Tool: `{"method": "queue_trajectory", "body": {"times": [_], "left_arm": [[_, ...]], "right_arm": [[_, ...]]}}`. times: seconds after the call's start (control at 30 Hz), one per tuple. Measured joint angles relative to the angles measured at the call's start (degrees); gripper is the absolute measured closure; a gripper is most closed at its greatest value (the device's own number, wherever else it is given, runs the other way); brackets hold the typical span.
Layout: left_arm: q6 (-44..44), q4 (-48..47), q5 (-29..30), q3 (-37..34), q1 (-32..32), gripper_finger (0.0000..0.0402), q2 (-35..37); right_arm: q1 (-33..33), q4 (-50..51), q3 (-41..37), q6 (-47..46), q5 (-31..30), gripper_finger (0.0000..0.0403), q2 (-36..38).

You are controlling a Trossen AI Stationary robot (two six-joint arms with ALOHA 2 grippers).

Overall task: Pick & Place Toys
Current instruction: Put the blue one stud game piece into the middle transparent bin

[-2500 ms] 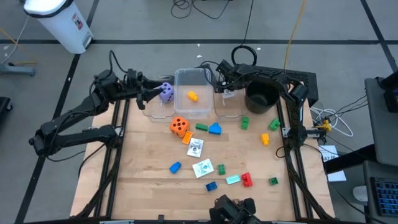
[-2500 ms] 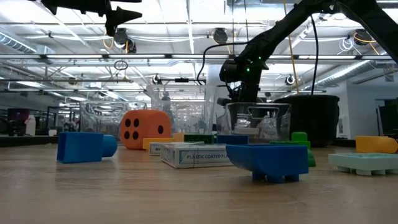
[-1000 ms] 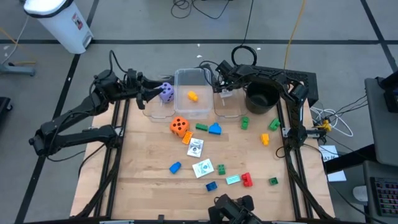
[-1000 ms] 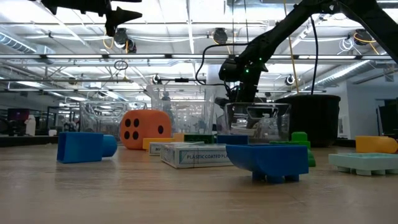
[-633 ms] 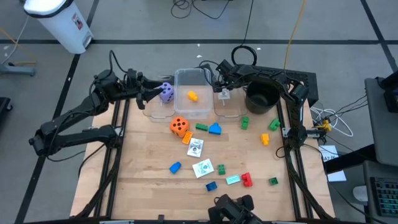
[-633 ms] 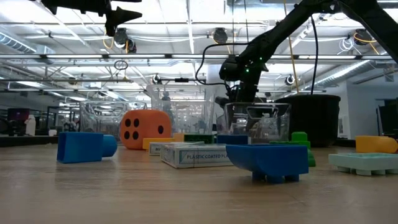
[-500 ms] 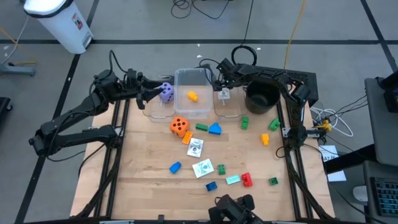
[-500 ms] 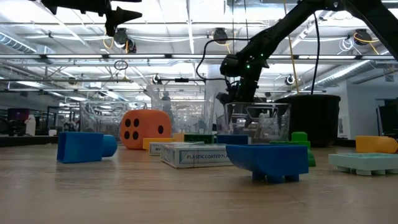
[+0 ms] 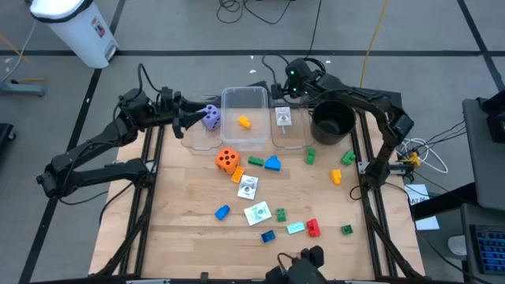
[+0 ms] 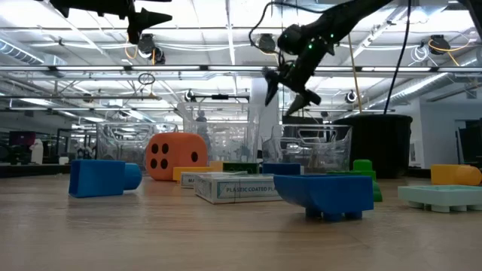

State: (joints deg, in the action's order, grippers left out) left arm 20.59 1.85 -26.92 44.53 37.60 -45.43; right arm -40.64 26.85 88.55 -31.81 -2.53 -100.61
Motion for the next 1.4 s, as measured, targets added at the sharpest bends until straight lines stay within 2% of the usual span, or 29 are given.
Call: {"method": "queue_trajectory", "body": {"times": [0.1,0.33,0.43,0.67,1.1,1.4], "left_arm": [[0.9,-0.1,-0.1,0.0,0.0,0.0192,0.0],[0.2,-0.4,-2.3,0.0,0.0,0.0192,0.0],[0.2,-0.9,-4.1,0.0,0.0,0.0192,0.0],[0.1,-6.6,-6.1,0.0,0.0,0.0192,0.0],[-1.5,-8.0,-6.1,0.0,0.0,0.0192,0.0],[-2.5,-8.0,-6.1,0.0,0.0,0.0192,0.0]], "right_arm": [[1.2,-1.6,0.0,-0.2,2.8,0.0065,1.2],[6.3,-4.8,0.0,1.0,2.6,0.0065,1.1],[8.6,-3.9,0.0,1.6,0.5,0.0065,1.1],[12.6,11.6,0.0,-0.2,-6.4,0.0066,4.2],[12.5,29.2,-0.1,-9.6,-6.9,0.0067,8.3],[12.1,32.1,0.0,-11.1,-6.5,0.0073,8.2]]}}
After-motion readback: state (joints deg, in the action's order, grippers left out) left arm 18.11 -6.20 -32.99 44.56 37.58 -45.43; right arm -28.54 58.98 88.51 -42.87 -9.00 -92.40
